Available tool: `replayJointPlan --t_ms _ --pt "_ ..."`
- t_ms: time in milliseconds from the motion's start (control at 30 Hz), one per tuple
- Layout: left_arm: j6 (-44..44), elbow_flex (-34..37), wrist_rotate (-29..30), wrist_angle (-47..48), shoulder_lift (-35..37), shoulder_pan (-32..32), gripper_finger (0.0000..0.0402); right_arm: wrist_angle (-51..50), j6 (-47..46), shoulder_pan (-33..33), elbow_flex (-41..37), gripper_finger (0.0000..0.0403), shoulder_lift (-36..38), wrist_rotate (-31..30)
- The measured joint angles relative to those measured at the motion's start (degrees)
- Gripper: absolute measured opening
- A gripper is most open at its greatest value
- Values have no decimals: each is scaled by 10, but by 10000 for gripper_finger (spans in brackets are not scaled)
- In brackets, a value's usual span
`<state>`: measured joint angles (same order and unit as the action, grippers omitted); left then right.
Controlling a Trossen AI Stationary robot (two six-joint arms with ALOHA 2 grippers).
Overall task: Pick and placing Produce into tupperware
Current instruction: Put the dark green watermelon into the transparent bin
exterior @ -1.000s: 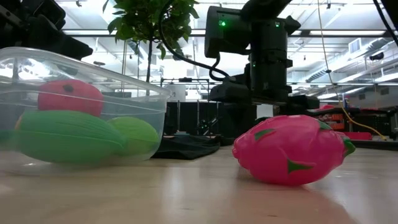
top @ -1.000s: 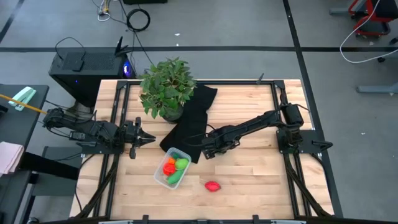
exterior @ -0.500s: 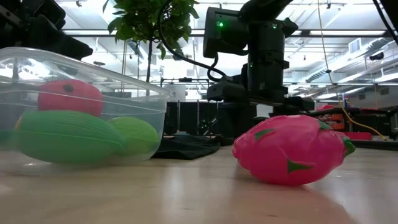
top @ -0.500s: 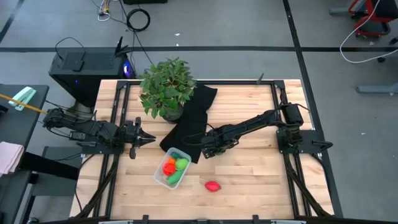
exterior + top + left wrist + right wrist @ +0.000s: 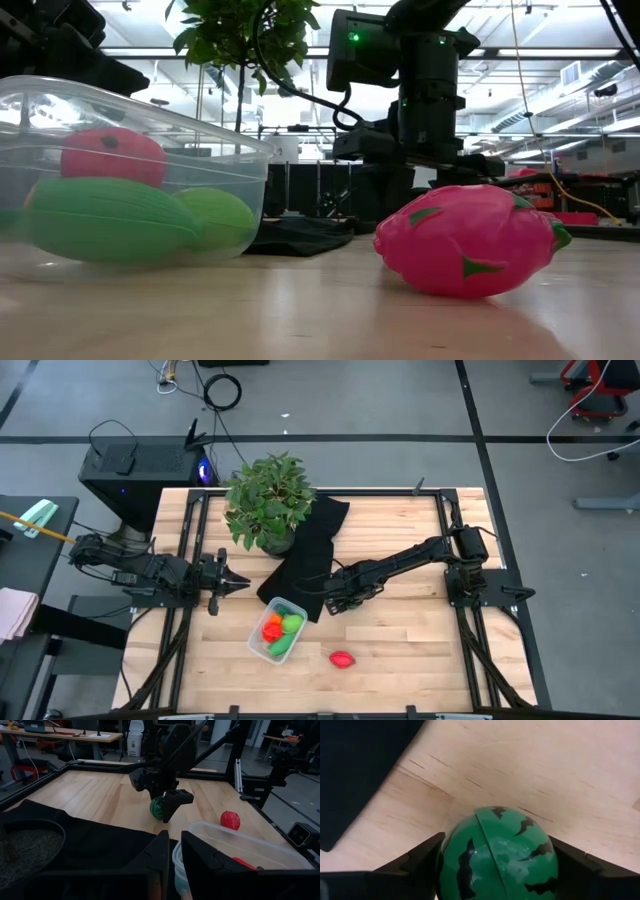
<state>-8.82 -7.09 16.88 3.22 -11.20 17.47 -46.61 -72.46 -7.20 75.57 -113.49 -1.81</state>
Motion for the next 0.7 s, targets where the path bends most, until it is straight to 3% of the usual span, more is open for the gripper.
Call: replayJointPlan --t_ms 433,700 --pt "0 0 0 0 0 0 57 -4 35 0 2 285 2 4" --pt "1 0 0 0 0 0 49 -18 104 0 57 285 3 2"
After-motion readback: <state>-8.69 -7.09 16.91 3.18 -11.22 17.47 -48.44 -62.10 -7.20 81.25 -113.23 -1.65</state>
